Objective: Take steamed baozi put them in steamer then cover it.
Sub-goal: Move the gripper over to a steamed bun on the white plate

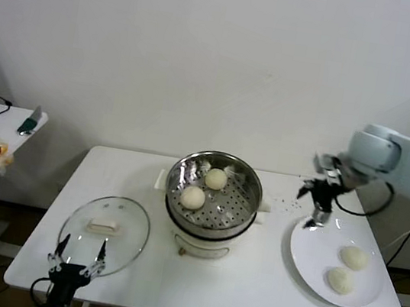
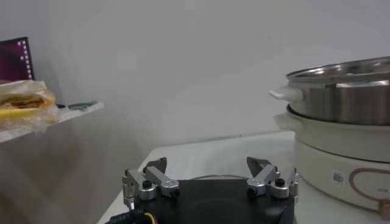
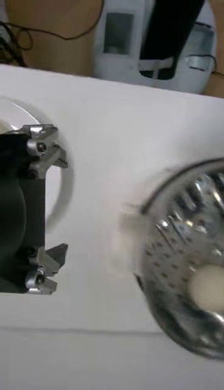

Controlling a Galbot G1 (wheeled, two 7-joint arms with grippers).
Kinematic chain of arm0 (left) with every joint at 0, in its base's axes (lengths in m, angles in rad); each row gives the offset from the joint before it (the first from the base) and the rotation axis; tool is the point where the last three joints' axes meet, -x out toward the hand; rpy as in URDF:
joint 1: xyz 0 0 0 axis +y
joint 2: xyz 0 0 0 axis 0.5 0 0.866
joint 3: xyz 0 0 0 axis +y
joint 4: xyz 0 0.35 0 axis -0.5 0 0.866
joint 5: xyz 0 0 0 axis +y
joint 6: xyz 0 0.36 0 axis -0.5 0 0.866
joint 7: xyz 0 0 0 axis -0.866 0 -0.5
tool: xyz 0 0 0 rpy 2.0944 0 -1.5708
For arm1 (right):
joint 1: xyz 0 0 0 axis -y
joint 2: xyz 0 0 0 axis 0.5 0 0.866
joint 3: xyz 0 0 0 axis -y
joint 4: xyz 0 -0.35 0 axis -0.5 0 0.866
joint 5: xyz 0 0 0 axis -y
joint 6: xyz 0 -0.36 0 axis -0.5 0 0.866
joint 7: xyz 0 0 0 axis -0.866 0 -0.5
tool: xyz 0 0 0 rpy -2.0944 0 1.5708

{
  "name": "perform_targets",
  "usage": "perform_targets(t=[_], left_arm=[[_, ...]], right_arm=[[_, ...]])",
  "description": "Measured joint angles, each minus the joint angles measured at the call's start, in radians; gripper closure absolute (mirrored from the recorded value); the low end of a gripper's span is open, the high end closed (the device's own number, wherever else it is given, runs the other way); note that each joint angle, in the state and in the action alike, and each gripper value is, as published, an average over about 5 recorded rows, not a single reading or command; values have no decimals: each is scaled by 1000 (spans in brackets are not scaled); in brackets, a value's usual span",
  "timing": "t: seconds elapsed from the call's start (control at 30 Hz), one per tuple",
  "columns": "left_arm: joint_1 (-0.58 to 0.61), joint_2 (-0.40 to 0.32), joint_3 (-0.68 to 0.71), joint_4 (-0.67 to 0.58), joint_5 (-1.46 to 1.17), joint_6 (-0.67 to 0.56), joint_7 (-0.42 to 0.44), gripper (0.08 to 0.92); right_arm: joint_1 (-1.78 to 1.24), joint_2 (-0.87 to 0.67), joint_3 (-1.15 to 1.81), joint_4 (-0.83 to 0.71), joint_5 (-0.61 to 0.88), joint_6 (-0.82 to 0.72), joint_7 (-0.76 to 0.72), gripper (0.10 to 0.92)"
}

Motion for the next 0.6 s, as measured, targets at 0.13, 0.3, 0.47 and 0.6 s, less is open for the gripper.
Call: perform_targets(t=[0.13,0.3,0.47,0.6], left_arm=[[8,-5,-6,-5,9,2,-1,177],[22,-8,-16,-5,14,1,-2,177],[29,-11,-20,2,15,0,-5,177],[31,-19,-18,5,18,0,-7,177]], right_arm=[[-117,-103,86,10,-104,14,-16,203],[-316,-189,247,-15,-231,37,-34,203],[-489,-233,393,-52,-330,53,-44,203],[-581,-246,471,-84,-389,63,-48,203]])
